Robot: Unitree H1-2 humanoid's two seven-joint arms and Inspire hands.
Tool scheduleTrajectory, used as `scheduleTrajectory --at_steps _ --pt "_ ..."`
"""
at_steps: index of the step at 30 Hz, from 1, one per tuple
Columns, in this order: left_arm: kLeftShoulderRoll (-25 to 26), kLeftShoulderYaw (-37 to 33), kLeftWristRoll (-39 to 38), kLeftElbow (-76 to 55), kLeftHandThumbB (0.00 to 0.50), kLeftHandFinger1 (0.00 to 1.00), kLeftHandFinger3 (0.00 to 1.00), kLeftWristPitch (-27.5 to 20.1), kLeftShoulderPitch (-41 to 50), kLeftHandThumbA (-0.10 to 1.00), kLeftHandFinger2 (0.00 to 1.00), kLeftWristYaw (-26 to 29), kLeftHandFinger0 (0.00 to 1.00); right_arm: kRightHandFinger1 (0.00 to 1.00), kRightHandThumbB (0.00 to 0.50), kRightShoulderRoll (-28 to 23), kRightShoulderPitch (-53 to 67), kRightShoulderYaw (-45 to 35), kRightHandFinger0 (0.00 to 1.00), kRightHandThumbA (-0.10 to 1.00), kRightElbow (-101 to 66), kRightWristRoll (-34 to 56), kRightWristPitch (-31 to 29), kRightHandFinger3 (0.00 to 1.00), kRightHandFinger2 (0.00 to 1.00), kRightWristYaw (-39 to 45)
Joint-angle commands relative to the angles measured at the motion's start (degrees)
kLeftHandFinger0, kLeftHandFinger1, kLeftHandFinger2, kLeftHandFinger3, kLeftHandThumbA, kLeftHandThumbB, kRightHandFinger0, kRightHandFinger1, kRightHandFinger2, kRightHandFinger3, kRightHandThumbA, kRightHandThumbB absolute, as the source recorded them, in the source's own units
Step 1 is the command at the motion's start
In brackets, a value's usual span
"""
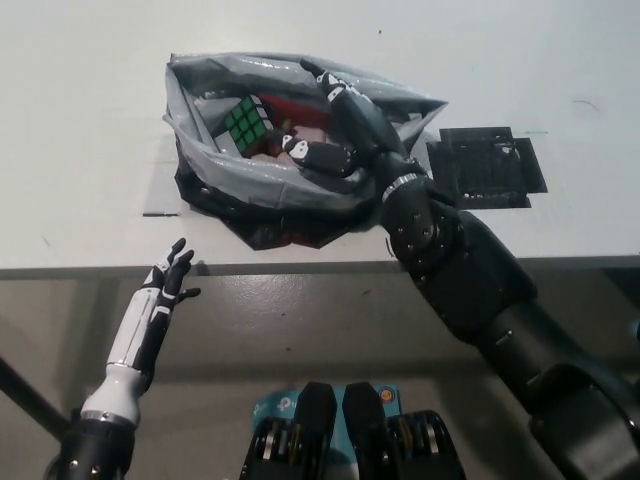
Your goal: Use the right hand to pick up a rubix's cube and place it into a plastic bag and lift the bag
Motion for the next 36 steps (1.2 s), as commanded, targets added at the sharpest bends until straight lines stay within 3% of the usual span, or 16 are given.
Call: scheduleTrajectory --at_steps 1,4,10,16,18,20,23,25,36 --pt "1.0 -0.2 0.4 -1.8 0.096 1.00 1.00 -0.5 -1.2 1.00 1.00 -0.3 0.84 1.00 0.473 -0.2 -4.0 -1.7 1.00 0.66 -2.4 -4.9 -8.5 1.00 1.00 -10.0" --pt "1.1 -0.3 0.9 -2.0 0.092 1.00 1.00 -0.4 -1.1 1.00 1.00 -0.3 0.85 1.00 0.455 -1.0 -4.1 -2.4 1.00 0.65 -7.2 -7.3 -9.5 1.00 1.00 -12.9" --pt "1.0 -0.1 0.3 -1.7 0.104 1.00 1.00 0.0 -1.3 1.00 1.00 -0.5 0.87 1.00 0.433 -3.6 -5.7 -5.4 1.00 0.77 -19.2 -11.2 -8.0 1.00 1.00 -15.0" --pt "1.0 -0.2 0.3 -1.6 0.104 1.00 1.00 -0.6 -0.7 1.00 1.00 -0.5 0.87 1.00 0.434 -6.9 -6.6 -8.3 1.00 0.70 -20.9 -12.1 -6.6 1.00 1.00 -14.6" --pt "0.9 -0.1 0.0 -1.7 0.102 1.00 1.00 -0.4 -0.5 1.00 1.00 -0.5 0.88 1.00 0.456 -7.7 -7.1 -9.1 1.00 0.69 -18.4 -11.7 -6.2 1.00 1.00 -14.3" --pt "0.9 0.0 -0.1 -1.9 0.102 1.00 1.00 -0.1 -0.5 1.00 1.00 -0.5 0.88 1.00 0.496 -8.5 -7.4 -9.8 1.00 0.71 -15.9 -10.7 -5.3 1.00 1.00 -12.6" --pt "1.0 0.0 0.3 -1.9 0.101 1.00 1.00 -0.3 -0.6 1.00 1.00 -0.4 0.88 1.00 0.500 -9.2 -7.9 -9.9 1.00 0.72 -13.8 -10.1 -3.6 1.00 1.00 -10.1" --pt "0.9 0.0 0.5 -1.9 0.107 1.00 1.00 0.1 -1.0 1.00 1.00 -0.3 0.87 1.00 0.500 -10.2 -8.4 -9.1 1.00 0.80 -11.0 -9.6 -0.7 1.00 1.00 -5.3" --pt "0.7 -0.1 0.2 -1.5 0.114 1.00 1.00 -0.4 -1.1 1.00 1.00 -0.4 0.86 1.00 0.500 -10.6 -11.3 -5.3 1.00 0.79 -0.3 -9.7 4.1 1.00 1.00 5.8"
